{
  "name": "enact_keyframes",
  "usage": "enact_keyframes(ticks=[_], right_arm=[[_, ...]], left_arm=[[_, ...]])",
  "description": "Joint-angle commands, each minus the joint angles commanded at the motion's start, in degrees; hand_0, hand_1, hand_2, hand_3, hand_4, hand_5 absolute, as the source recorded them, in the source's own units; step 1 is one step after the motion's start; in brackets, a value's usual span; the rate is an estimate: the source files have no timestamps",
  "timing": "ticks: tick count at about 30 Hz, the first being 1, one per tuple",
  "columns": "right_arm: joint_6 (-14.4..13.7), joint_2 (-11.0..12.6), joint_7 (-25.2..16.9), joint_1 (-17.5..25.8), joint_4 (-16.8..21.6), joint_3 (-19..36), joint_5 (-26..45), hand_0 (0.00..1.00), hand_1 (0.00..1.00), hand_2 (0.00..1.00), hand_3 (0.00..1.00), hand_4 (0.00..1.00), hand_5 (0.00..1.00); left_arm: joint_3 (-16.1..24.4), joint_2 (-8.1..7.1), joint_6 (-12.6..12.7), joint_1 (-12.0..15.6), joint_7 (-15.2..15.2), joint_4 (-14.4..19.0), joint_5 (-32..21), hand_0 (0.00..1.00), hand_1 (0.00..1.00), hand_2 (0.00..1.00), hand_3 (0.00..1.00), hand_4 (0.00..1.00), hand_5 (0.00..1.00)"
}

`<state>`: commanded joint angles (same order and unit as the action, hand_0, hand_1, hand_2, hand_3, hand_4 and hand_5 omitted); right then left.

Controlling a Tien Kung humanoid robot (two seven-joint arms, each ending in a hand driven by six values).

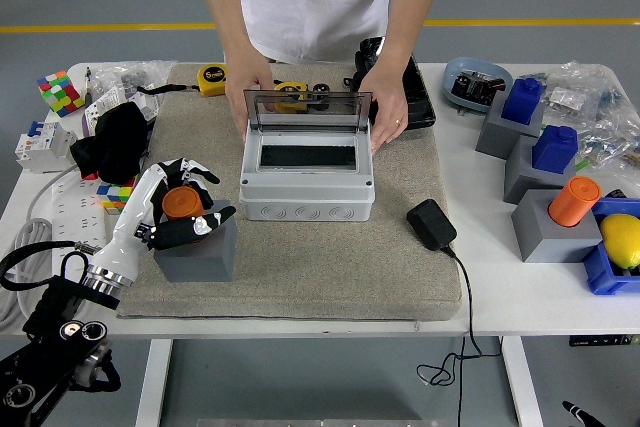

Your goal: Fetch the battery,place it into the box,close the lid of the box

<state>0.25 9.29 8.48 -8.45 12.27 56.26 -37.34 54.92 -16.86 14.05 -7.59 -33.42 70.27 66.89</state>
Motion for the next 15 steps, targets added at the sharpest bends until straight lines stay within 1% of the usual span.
enact_keyframes(ticks=[2, 3, 14, 15], right_arm=[[0.0, 0.0, 0.0, 0.0, 0.0, 0.0, 0.0, 0.652, 0.673, 0.69, 0.582, 0.954, 0.557], [0.0, 0.0, 0.0, 0.1, 0.0, 0.0, 0.0, 0.652, 0.673, 0.69, 0.582, 0.955, 0.556], [0.0, -0.1, 0.0, 0.0, 0.0, 0.0, 0.0, 0.652, 0.673, 0.69, 0.582, 0.954, 0.557], [0.0, -0.1, 0.0, 0.0, 0.0, 0.0, 0.0, 0.652, 0.673, 0.69, 0.582, 0.954, 0.557]], left_arm=[[0.0, 0.04, -0.1, 0.1, -0.1, 0.0, -0.3, 0.27, 0.345, 0.374, 0.515, 0.903, 0.002], [0.0, 0.05, -0.1, 0.1, -0.1, 0.0, -0.3, 0.297, 0.391, 0.42, 0.546, 0.906, 0.002], [-0.3, 0.03, -0.2, 0.0, -0.4, 0.1, -0.7, 0.281, 0.381, 0.412, 0.544, 0.91, 0.002], [-0.3, 0.04, -0.2, 0.0, -0.4, 0.1, -0.8, 0.259, 0.373, 0.401, 0.543, 0.905, 0.002]])
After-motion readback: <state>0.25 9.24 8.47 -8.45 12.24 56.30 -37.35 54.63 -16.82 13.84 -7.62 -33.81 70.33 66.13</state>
